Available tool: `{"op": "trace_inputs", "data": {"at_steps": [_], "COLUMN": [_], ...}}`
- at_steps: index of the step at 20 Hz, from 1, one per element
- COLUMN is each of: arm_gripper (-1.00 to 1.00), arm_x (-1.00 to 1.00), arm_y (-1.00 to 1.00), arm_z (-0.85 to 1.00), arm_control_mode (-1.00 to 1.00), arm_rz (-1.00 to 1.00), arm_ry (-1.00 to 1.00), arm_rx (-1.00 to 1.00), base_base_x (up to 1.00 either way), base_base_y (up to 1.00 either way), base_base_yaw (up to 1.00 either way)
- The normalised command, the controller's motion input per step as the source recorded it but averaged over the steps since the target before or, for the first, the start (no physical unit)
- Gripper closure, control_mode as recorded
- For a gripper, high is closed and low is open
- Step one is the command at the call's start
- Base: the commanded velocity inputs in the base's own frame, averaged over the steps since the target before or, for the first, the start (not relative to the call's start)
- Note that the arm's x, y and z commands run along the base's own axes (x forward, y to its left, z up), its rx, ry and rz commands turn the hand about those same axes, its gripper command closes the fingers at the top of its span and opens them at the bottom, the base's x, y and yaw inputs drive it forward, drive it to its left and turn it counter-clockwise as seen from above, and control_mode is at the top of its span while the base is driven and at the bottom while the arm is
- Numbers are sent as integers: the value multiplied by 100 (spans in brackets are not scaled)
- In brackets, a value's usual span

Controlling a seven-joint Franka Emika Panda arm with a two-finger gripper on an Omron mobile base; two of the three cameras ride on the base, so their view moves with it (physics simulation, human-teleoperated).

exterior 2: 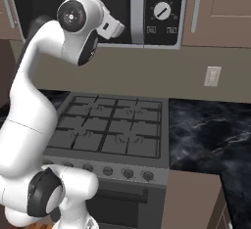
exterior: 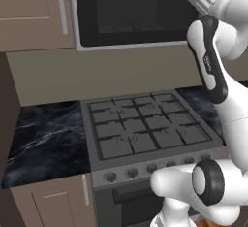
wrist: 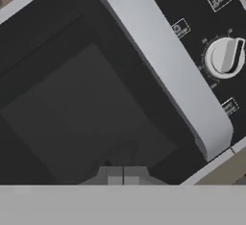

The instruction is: Transport the fish from the fridge to the microwave and turn on the microwave.

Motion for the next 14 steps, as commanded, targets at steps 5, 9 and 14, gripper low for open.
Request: {"op": "trace_inputs", "data": {"at_steps": [5,9,14], "arm_gripper": [100,100,100], "arm_x": [0,0,-7], "arm_y": [-28,-21,-18], "arm_z": [0,-1,-3], "arm_control_mode": [-100,-100,-100], "arm_rz": [-3,0,0], "arm_ry": [0,0,0], "arm_rx": [16,14,15], "base_base_x": [0,0,0], "base_base_y": [0,0,0], "base_base_yaw": [0,0,0]}}
